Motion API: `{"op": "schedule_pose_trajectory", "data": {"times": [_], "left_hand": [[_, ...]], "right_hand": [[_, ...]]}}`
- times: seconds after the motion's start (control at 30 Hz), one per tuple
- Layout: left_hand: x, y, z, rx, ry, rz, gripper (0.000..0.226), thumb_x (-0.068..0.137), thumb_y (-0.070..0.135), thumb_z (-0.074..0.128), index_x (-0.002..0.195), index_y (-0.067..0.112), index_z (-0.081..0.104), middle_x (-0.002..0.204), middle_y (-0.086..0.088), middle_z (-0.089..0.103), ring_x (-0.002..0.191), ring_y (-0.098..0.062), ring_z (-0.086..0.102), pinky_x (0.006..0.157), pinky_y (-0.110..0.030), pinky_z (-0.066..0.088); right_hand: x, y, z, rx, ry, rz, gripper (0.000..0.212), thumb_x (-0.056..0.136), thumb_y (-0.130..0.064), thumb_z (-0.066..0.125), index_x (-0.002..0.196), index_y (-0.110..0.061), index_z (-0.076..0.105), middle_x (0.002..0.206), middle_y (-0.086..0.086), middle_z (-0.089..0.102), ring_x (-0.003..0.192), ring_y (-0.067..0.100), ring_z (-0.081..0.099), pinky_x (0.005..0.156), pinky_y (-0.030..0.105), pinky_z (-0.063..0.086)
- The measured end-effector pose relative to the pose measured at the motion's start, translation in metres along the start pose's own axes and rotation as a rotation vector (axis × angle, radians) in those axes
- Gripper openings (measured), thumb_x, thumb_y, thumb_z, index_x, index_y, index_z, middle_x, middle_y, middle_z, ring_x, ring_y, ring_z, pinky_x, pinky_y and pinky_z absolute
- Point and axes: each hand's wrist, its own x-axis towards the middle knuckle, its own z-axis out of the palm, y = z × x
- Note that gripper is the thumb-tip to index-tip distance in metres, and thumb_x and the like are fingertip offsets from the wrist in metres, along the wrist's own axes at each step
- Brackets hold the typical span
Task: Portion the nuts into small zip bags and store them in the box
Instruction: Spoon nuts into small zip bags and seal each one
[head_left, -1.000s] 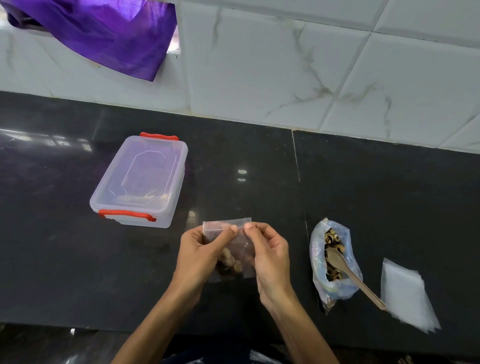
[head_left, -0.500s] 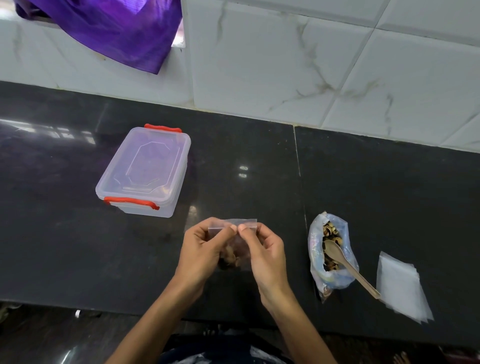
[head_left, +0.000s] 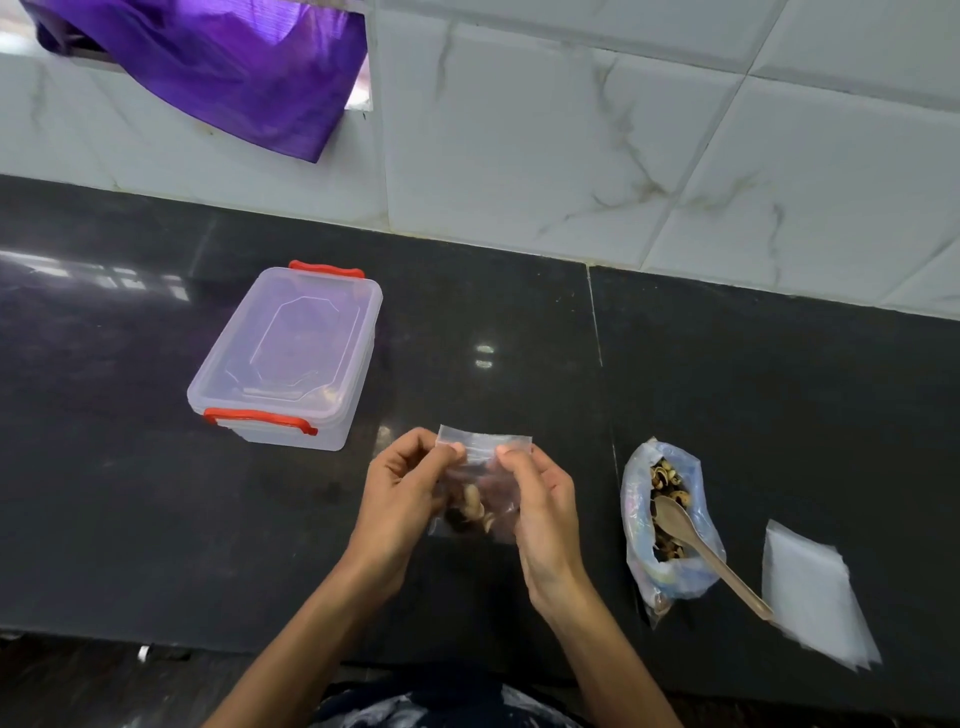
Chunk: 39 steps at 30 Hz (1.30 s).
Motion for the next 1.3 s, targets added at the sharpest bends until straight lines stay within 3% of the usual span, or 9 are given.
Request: {"op": "schedule_pose_trajectory", "data": {"times": [0.1,0.27,0.4,0.57,0.7,0.8,0.97,1.2,1.3], "left_hand": [[0.006,0.002,0.002,0.054,-0.027,0.017,0.017,0.092,0.007,0.054,0.077,0.002,0.060,0.075,-0.006,0.065,0.068,-0.017,0.063,0.058,-0.025,0.053],[0.013,0.001,0.006,0.075,-0.066,0.030,0.017,0.092,0.012,0.056,0.077,0.011,0.064,0.078,-0.003,0.069,0.075,-0.018,0.067,0.068,-0.033,0.057],[0.020,0.001,0.000,0.017,-0.148,-0.006,0.017,0.087,0.021,0.059,0.088,0.006,0.067,0.081,-0.006,0.071,0.071,-0.015,0.068,0.057,-0.022,0.054],[0.028,0.000,-0.004,0.001,-0.117,0.012,0.012,0.089,0.014,0.058,0.081,0.007,0.063,0.075,-0.004,0.068,0.075,-0.020,0.068,0.062,-0.029,0.058],[0.031,0.001,-0.005,0.066,-0.093,0.133,0.019,0.080,0.027,0.062,0.080,0.008,0.065,0.082,-0.013,0.069,0.081,-0.031,0.068,0.076,-0.044,0.056],[0.032,0.001,-0.003,0.088,-0.085,0.149,0.018,0.079,0.028,0.062,0.080,0.010,0.065,0.080,-0.010,0.069,0.080,-0.028,0.069,0.076,-0.043,0.057],[0.032,-0.003,0.000,0.068,-0.075,0.100,0.015,0.087,0.018,0.060,0.075,0.015,0.067,0.079,-0.007,0.070,0.079,-0.026,0.068,0.077,-0.045,0.055],[0.033,-0.003,-0.002,0.099,-0.136,0.084,0.025,0.082,0.028,0.060,0.090,0.005,0.068,0.085,-0.010,0.072,0.081,-0.026,0.069,0.076,-0.042,0.056],[0.032,-0.005,-0.001,0.088,-0.077,0.110,0.026,0.082,0.026,0.060,0.088,0.003,0.069,0.082,-0.009,0.072,0.079,-0.026,0.070,0.072,-0.041,0.057]], "right_hand": [[0.004,-0.002,0.003,-0.064,-0.036,-0.008,0.015,0.090,-0.026,0.062,0.093,-0.013,0.069,0.086,0.006,0.074,0.081,0.017,0.071,0.071,0.029,0.058],[0.012,-0.005,0.006,-0.073,0.012,0.015,0.007,0.089,-0.020,0.062,0.086,-0.020,0.069,0.083,0.004,0.074,0.080,0.017,0.072,0.072,0.034,0.059],[0.017,-0.004,0.003,-0.041,0.035,0.082,0.014,0.089,-0.023,0.062,0.098,-0.013,0.068,0.089,0.010,0.074,0.083,0.023,0.072,0.077,0.044,0.059],[0.024,-0.002,0.001,-0.035,0.023,0.120,0.021,0.086,-0.025,0.065,0.103,-0.013,0.068,0.092,0.007,0.074,0.088,0.020,0.071,0.084,0.043,0.057],[0.026,-0.006,0.003,-0.069,-0.093,0.041,0.021,0.090,-0.023,0.059,0.102,-0.011,0.072,0.094,0.009,0.074,0.094,0.021,0.070,0.084,0.035,0.056],[0.027,-0.005,0.003,-0.059,-0.062,0.030,0.014,0.088,-0.017,0.061,0.096,-0.013,0.072,0.091,0.009,0.074,0.092,0.020,0.070,0.080,0.032,0.057],[0.032,-0.003,0.004,-0.064,-0.035,0.037,0.014,0.088,-0.015,0.061,0.090,-0.009,0.073,0.097,0.017,0.070,0.094,0.033,0.067,0.083,0.048,0.054],[0.033,-0.002,-0.003,-0.110,-0.082,0.061,0.015,0.085,-0.020,0.067,0.097,-0.012,0.072,0.093,0.005,0.071,0.086,0.016,0.068,0.071,0.029,0.056],[0.032,-0.004,-0.006,-0.084,-0.067,0.048,0.016,0.085,-0.020,0.067,0.098,-0.014,0.072,0.096,0.006,0.073,0.093,0.020,0.069,0.079,0.034,0.057]]}}
